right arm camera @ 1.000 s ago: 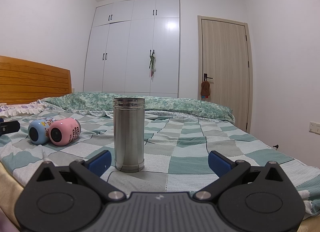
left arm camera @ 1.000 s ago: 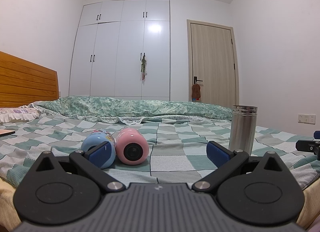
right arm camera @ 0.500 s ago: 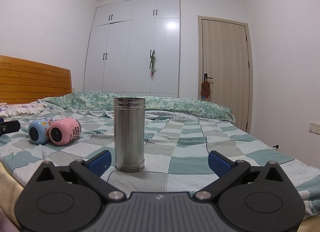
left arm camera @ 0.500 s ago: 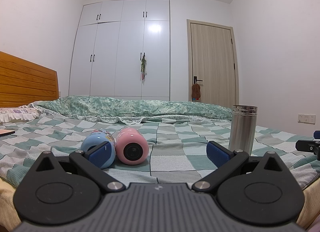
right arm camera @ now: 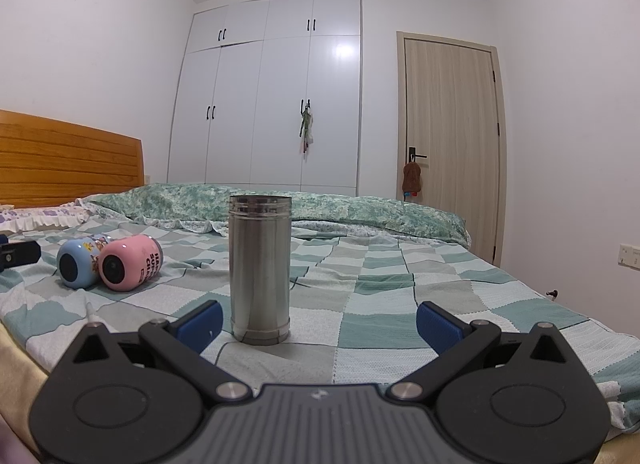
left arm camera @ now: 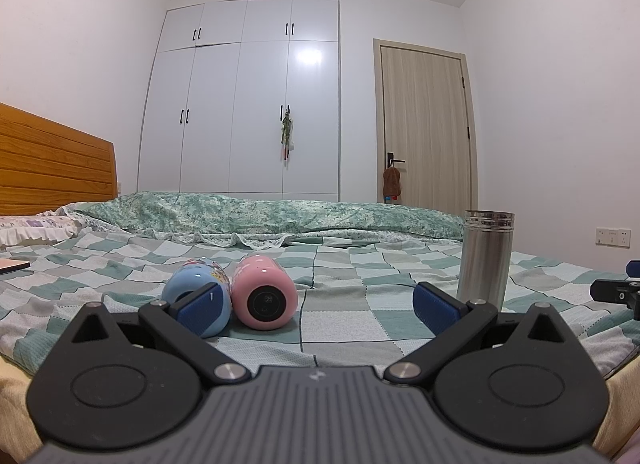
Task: Flip cup upright
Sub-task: 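Move the right tool down toward the pink cup lying on its side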
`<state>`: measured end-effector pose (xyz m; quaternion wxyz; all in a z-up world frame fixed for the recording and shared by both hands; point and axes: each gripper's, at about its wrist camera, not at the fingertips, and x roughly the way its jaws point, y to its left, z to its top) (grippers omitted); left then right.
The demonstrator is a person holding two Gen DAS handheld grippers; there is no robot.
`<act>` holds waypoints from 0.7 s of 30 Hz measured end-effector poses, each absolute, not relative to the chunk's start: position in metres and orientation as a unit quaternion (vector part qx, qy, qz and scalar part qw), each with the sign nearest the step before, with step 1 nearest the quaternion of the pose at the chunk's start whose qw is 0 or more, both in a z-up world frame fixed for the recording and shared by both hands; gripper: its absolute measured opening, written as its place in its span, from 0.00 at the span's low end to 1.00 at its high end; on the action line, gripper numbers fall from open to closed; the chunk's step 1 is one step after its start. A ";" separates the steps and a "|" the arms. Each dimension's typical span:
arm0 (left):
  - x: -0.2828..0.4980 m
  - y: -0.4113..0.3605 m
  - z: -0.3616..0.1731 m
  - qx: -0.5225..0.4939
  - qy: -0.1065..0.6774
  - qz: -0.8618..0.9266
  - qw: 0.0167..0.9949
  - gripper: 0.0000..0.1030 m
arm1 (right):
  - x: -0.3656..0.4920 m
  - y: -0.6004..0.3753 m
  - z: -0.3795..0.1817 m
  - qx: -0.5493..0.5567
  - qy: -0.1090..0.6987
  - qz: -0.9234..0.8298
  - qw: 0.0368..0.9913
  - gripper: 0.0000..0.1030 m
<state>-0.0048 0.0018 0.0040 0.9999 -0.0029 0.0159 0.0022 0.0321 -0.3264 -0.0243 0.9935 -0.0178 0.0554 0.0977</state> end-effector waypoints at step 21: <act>0.018 0.051 0.031 0.000 0.029 0.007 1.000 1.00 | 0.038 -0.239 0.024 -0.043 0.015 0.190 0.981 1.00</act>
